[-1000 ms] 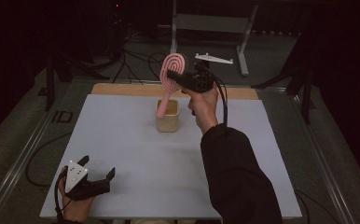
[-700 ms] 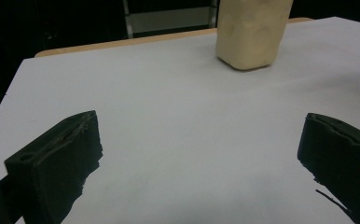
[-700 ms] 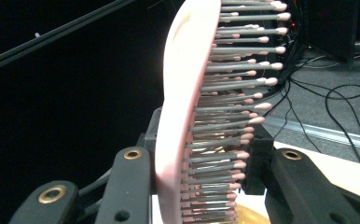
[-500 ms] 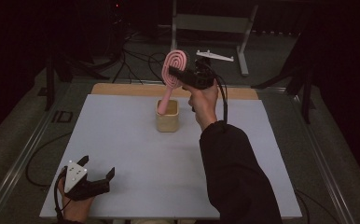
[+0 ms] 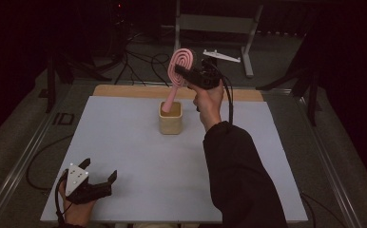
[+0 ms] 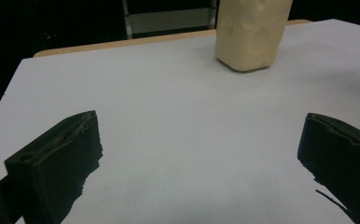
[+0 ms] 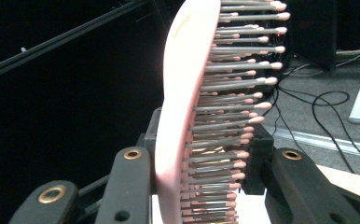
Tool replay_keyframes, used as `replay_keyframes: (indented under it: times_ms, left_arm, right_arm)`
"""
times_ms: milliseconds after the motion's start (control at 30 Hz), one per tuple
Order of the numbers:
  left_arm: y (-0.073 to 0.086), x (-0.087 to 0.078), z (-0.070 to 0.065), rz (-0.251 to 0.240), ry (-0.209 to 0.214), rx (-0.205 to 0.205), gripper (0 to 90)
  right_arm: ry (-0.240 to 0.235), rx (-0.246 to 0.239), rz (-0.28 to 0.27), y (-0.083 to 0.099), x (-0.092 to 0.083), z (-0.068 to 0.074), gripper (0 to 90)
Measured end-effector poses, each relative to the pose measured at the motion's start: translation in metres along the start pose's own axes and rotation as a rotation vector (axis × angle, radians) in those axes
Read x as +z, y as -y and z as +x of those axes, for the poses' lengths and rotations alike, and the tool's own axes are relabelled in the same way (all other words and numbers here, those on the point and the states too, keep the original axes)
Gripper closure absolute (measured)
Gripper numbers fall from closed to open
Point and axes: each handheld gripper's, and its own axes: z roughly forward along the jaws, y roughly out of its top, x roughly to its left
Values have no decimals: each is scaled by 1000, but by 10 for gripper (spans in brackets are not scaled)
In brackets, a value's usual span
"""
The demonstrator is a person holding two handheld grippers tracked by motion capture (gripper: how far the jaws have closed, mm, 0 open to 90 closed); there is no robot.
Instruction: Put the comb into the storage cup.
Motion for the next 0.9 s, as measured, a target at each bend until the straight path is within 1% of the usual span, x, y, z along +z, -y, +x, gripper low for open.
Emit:
replay_keyframes:
  times_ms: [233,267,467,567,600,700,900]
  left_arm:
    - [0,0,0,-1,1,-2,0]
    - [0,-1,0,0,1,-3,0]
    - [0,-1,0,-2,1,-4,0]
    - [0,-1,0,-4,1,-6,0]
    - [0,-1,0,-4,0,-5,0]
    - [0,-1,0,-3,0,-5,0]
    - [0,-1,0,-4,-1,-6,0]
  right_arm:
    - [10,-22,-15,-1,1,0,636]
    - [17,-28,-17,0,2,0,636]
    - [30,-36,-28,1,4,-1,636]
    - [32,-37,-26,1,4,-1,636]
    - [36,-46,-24,2,5,0,636]
    - [36,-51,-25,2,5,0,636]
    - [43,-57,-39,5,5,-1,636]
